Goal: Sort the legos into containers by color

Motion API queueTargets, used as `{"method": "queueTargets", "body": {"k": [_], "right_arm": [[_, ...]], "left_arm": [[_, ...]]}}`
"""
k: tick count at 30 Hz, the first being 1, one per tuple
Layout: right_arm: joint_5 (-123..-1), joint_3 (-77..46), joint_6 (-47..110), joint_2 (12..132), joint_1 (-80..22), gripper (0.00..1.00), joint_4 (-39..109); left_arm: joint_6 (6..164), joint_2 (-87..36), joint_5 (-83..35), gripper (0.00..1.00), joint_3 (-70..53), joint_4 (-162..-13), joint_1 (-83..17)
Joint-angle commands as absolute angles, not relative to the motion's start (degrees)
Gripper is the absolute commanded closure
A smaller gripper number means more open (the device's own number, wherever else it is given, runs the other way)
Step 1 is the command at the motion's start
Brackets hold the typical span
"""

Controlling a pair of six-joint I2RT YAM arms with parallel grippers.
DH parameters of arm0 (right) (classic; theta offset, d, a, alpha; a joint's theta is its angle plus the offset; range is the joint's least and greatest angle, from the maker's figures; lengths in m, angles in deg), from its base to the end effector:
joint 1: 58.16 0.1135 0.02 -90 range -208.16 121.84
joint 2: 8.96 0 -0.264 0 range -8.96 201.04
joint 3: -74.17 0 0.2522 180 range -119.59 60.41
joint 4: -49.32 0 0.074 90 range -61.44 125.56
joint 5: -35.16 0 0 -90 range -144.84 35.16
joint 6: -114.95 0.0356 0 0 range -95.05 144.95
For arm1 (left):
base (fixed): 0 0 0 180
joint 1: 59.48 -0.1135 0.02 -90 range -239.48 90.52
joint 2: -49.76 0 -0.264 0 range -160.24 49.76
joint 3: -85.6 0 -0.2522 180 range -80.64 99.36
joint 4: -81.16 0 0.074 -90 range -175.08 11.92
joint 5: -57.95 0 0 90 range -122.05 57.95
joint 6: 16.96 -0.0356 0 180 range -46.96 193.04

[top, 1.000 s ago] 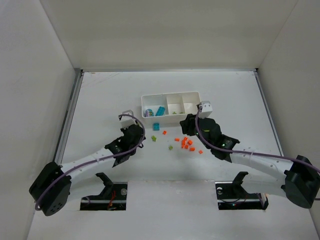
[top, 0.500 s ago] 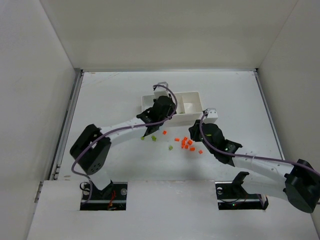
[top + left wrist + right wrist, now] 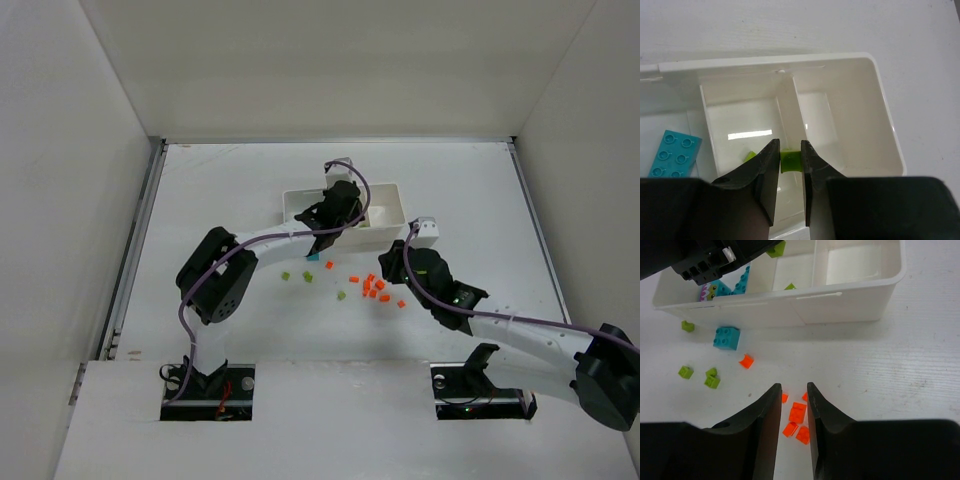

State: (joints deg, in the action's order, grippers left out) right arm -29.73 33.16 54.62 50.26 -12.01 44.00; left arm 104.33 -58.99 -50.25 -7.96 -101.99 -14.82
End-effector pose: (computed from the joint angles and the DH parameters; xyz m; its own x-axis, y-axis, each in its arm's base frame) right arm 0.1646 0.1495 0.2191 -0.4301 0.1992 -0.8805 -0.1963 0.9314 0.3066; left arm 0.3208 -0.3014 0.2324 -0.4373 -0.2615 -0.8605 0.2700 0.8745 -0.4030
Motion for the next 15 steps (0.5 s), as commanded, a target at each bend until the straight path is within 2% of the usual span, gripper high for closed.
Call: {"method": "queueTargets", "body": {"k": [1,8,15], "right_arm": [[-28.74,33.16,55.0,49.57,-12.15,0.67,46.63],[-28.3,33.25,55.18,49.84,-12.24,0.67,46.72],[-27.59,34.48,54.83,49.31,-12.5,0.68,49.44]], "left_arm": [[103.54,-56.41,-50.69,0.85,-6.63,-103.62,-14.79],[103.19,-54.04,-50.69,0.85,-9.36,-104.5,-14.88],[99.32,-45.35,-50.16,0.85,-16.64,-105.91,-16.81]]}}
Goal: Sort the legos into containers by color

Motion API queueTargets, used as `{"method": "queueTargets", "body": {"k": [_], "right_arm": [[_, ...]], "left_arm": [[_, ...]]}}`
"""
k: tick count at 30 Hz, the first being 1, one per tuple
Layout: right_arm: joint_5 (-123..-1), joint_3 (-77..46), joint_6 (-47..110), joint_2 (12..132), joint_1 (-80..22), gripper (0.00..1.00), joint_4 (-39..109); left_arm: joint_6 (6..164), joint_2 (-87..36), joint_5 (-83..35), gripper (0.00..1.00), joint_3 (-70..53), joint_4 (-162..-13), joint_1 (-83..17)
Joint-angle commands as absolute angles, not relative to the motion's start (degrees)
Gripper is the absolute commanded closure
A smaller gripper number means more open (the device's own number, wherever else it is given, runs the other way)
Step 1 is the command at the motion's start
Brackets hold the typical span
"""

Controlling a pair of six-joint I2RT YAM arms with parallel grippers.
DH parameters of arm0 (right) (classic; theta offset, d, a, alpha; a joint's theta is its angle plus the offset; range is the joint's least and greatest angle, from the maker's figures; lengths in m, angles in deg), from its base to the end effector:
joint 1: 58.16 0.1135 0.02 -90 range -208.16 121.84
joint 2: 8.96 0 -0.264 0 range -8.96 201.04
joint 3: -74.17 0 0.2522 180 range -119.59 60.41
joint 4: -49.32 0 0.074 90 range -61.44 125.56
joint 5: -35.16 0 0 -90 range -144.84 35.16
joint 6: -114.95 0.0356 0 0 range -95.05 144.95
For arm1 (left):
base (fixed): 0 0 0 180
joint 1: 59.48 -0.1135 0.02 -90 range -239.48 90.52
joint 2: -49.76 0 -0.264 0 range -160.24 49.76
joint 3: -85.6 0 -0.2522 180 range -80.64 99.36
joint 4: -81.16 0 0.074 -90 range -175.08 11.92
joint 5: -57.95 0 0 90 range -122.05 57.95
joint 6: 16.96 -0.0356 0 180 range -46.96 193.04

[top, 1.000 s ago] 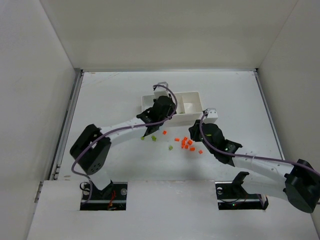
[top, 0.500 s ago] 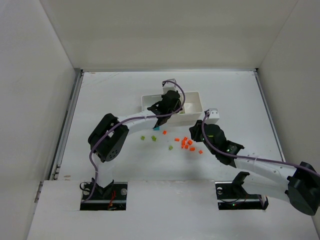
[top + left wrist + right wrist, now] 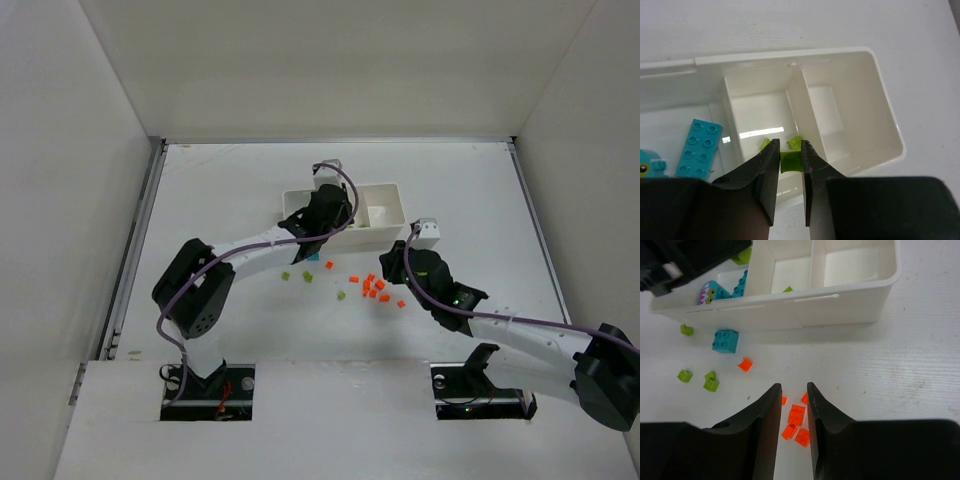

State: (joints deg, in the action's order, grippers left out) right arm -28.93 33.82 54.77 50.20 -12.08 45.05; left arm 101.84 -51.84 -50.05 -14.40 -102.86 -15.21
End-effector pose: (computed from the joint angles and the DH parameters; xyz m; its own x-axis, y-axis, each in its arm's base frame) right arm 0.1645 0.1483 0.2173 -0.4194 0.2093 -0.8833 -0.1850 0.9329 0.3089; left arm 0.3015 -0.2786 0.2467 -0.4077 -0.2424 -0.8803 0.2927 0.8785 -0.3775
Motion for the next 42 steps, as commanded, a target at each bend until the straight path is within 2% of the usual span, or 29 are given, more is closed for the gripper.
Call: {"method": "queueTargets", "body": {"k": [1,6,11,17,26,42], "right_arm": [[-27.59,34.48,54.83,49.57,-12.77,0.68,49.88],[-28.38,32.03,59.03,49.49,-14.08,0.67,48.84],[-29.09,23.77,63.35,47.47,-16.98,0.65,39.44],[-28.29,20.25,63.79,47.38,-19.36,0.65,31.0],[-33.74,21.3,63.35,44.74,-23.84,0.63,27.73],[-34.53,22.79,63.62,43.87,-24.28,0.6,27.38]], "left_arm": [[99.41,-44.03,-50.42,0.85,-18.14,-105.91,-17.51],[100.29,-39.8,-49.99,0.84,-21.75,-104.25,-18.49],[100.38,-40.32,-45.33,0.83,-12.99,-94.85,-18.75],[99.94,-45.59,-43.92,0.83,-6.38,-92.03,-19.1],[99.5,-55.96,-42.07,0.82,-0.58,-92.11,-19.1],[98.97,-64.23,-40.4,0.82,5.31,-89.48,-19.37]]}}
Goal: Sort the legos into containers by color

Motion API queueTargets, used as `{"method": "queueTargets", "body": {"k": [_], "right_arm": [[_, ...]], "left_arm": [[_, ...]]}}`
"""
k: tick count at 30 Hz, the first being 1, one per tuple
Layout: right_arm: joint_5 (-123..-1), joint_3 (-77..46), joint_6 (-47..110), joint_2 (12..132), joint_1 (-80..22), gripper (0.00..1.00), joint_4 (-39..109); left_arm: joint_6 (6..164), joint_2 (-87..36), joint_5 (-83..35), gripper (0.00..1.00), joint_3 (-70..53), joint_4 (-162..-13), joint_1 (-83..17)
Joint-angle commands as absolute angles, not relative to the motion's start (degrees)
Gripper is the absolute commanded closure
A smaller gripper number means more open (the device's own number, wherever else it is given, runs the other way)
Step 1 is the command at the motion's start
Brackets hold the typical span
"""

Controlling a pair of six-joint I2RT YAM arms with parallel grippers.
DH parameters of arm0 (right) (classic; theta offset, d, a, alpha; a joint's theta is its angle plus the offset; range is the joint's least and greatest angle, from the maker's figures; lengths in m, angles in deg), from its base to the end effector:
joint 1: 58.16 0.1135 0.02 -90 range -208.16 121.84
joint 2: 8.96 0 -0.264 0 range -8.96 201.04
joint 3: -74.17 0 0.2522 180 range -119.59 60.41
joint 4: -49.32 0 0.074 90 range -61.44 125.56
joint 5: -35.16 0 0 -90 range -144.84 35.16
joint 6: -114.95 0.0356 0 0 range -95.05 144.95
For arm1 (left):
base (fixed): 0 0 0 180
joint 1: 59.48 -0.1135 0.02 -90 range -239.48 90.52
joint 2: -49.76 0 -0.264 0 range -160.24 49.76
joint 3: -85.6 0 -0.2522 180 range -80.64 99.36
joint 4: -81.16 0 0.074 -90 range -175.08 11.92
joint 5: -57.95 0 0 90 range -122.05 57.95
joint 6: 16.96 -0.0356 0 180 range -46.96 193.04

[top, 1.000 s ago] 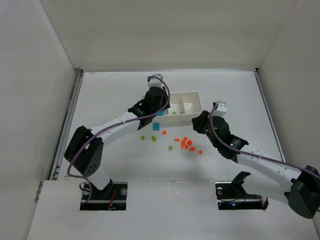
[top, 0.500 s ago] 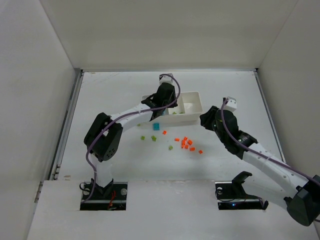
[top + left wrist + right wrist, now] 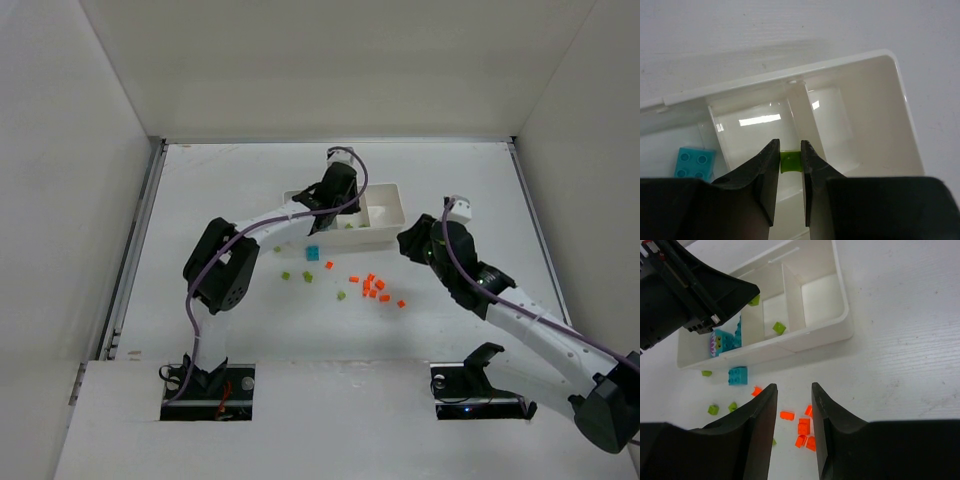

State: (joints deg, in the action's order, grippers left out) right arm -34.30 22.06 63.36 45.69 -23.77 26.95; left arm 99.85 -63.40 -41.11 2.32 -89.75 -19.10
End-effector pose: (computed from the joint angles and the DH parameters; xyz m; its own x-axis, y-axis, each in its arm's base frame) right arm 0.1858 0.1120 0.2724 -0.4378 0.4054 -0.8025 0.0073 0.8942 0.4477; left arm 0.3573 -0.2965 0.2378 -0.5328 -0.1316 -0.8360 0.3263 0.8795 -0.3464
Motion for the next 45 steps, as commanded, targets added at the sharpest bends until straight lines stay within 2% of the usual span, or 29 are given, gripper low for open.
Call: {"method": "queueTargets", "body": {"k": [1,30,33,38,45], "right_arm": [[-34.53,22.97,63.44,43.69,-24.46,0.6,27.29],[-34.45,25.61,63.53,39.03,-25.07,0.59,26.15],[-34.45,25.34,63.35,39.2,-25.07,0.59,26.15],[-34.53,25.17,63.27,39.47,-25.07,0.59,26.15],[-34.53,25.25,63.09,39.12,-24.72,0.59,26.15]], "left_arm": [[98.97,-64.58,-40.4,0.82,5.75,-89.13,-19.36],[99.24,-64.76,-42.78,0.76,5.84,-87.37,-19.19],[99.24,-64.58,-42.78,0.72,5.76,-87.45,-19.28],[99.15,-62.83,-43.65,0.53,5.49,-87.72,-19.36],[98.53,-56.5,-46.81,0.48,6.02,-86.32,-19.98]]}}
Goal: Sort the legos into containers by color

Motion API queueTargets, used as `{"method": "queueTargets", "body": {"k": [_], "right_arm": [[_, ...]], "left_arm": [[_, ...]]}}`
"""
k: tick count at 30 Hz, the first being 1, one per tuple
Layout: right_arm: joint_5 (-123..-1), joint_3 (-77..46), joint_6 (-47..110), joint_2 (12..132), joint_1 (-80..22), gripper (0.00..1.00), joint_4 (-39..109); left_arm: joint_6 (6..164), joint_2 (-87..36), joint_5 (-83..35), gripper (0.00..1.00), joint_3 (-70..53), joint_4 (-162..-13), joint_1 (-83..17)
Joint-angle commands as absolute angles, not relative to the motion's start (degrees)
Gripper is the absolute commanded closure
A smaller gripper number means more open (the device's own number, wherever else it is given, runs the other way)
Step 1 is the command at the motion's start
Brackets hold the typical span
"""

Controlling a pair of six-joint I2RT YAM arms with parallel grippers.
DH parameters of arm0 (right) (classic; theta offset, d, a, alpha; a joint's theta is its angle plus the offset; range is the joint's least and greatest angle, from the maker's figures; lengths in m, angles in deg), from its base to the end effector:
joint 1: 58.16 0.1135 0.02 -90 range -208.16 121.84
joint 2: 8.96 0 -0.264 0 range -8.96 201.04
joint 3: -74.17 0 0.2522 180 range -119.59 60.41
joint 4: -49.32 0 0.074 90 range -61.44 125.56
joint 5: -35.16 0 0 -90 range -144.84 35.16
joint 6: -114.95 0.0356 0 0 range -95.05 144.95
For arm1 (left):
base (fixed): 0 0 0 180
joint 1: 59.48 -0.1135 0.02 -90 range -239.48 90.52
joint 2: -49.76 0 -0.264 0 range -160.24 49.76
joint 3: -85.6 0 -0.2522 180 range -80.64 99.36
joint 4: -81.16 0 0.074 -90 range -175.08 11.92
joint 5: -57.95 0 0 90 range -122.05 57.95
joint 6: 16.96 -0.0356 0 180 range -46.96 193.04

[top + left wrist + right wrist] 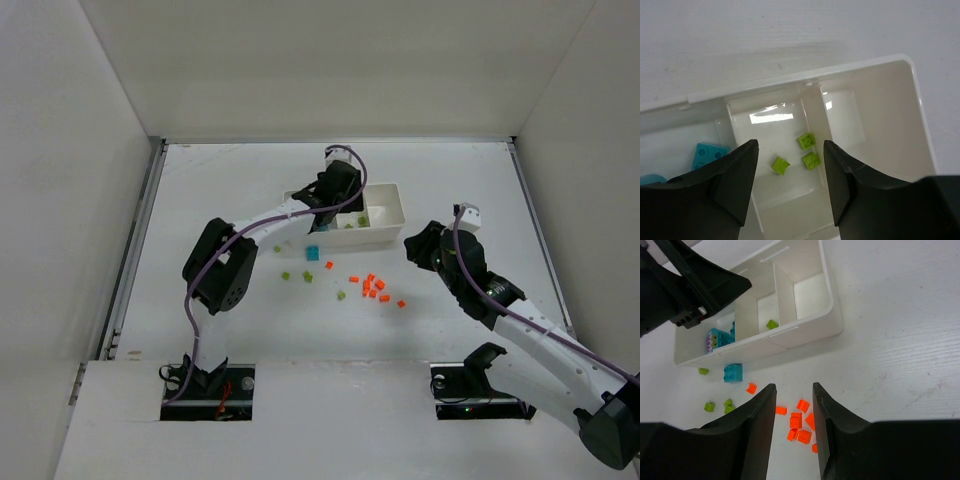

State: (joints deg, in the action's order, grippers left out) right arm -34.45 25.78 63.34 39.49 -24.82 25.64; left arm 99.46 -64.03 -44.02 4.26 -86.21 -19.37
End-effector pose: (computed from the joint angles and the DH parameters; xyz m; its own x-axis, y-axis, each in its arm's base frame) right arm 0.1700 0.0970 0.2676 -0.4181 0.4217 -0.8046 0.0139 0.8886 0.4585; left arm 0.3614 -0.2947 0.2386 -0.5370 -0.1168 -0.8355 0.2802 0.9094 -0.3072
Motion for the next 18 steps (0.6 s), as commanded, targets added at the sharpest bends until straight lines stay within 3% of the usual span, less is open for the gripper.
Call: {"method": "queueTargets", "body": {"k": [1,10,18], "right_arm": [[-34.62,25.43,63.09,38.94,-24.55,0.59,26.15],[-34.18,26.57,63.36,38.94,-20.68,0.59,27.12],[-36.11,22.53,62.12,46.14,-18.49,0.6,27.03]], "left_arm": [[98.53,-55.28,-47.6,0.47,6.02,-85.62,-20.15],[100.55,-44.29,-52.71,0.41,0.05,-81.83,-22.61],[105.29,-36.12,-55.6,0.41,-8.3,-77.0,-25.07]]}}
